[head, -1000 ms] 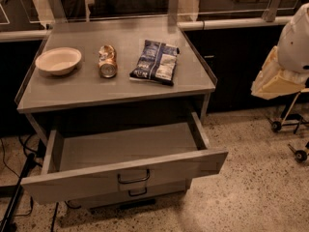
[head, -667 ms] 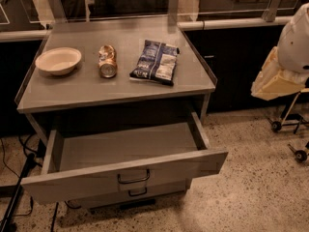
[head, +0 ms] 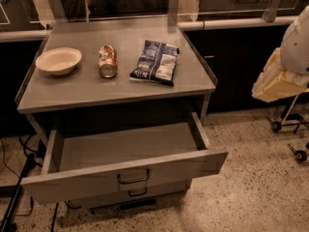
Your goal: Close top drawer
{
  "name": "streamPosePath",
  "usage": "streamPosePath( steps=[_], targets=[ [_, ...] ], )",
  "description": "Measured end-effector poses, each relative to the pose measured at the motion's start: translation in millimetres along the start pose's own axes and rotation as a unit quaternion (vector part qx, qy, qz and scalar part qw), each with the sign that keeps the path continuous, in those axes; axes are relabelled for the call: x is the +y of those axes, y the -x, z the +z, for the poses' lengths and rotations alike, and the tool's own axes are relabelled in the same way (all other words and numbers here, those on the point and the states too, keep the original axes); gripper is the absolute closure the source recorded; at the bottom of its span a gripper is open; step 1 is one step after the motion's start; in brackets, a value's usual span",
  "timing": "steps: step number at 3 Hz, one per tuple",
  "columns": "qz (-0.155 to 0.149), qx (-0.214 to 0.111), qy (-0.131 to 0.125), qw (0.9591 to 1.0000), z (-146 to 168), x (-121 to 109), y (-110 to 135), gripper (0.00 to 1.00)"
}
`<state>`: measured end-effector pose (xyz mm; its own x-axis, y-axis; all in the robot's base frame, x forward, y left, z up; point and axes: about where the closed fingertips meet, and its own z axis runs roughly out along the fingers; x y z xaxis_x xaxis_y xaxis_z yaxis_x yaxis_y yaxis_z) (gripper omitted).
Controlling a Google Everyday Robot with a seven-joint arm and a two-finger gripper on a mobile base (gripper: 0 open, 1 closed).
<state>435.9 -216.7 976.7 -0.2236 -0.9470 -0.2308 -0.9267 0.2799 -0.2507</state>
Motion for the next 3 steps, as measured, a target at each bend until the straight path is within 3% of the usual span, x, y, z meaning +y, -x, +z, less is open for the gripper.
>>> streamPosePath(
  steps=[1,3],
  targets=[
    [0.021,-0.018,0.020,0.9994,26.1,17.2,-9.2,1.00],
    [0.040,-0.023,0.081,0.9956,101.1,44.1,-29.0,1.00]
  ],
)
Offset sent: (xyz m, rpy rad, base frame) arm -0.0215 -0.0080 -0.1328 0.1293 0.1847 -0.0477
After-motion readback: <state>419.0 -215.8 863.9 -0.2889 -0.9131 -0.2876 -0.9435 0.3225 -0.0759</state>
